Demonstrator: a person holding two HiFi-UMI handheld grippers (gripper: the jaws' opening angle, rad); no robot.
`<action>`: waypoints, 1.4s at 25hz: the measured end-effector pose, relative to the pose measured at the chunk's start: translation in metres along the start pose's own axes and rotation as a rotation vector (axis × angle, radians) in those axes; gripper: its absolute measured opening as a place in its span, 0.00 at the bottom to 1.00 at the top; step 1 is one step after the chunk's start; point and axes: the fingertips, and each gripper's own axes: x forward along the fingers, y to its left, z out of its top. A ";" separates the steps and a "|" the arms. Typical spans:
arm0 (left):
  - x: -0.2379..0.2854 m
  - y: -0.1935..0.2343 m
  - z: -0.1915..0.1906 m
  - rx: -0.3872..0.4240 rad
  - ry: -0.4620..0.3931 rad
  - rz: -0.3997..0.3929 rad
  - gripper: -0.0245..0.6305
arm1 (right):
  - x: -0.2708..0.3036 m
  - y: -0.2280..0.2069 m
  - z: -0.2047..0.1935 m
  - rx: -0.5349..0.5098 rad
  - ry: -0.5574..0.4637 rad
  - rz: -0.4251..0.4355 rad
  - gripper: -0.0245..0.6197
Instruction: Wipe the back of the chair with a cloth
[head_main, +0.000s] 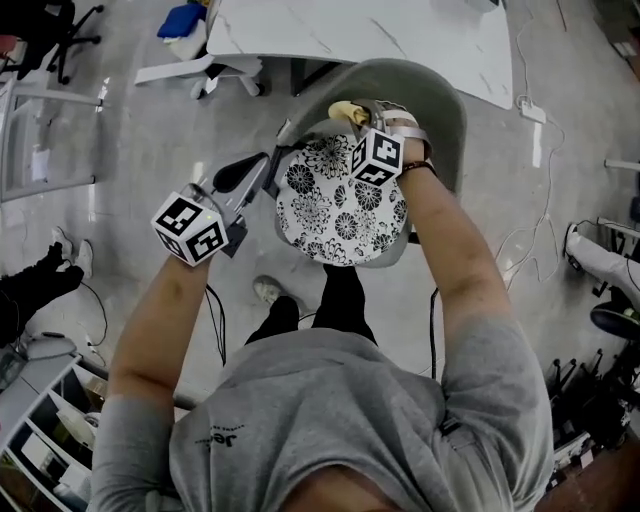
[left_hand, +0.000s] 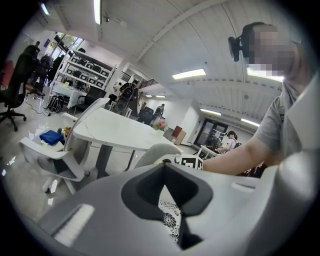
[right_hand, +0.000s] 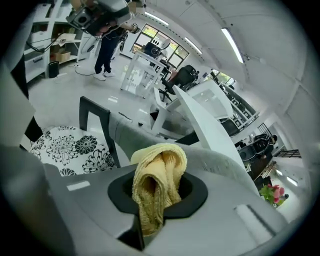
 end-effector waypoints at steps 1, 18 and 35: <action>-0.001 0.004 0.000 -0.005 -0.003 0.010 0.13 | 0.009 0.001 0.007 0.000 -0.008 0.010 0.12; 0.013 0.018 -0.019 -0.045 0.012 0.026 0.13 | 0.042 -0.016 -0.002 -0.197 0.066 -0.083 0.12; 0.043 -0.001 -0.019 -0.006 0.060 -0.093 0.13 | -0.009 -0.039 -0.134 -0.267 0.367 -0.186 0.12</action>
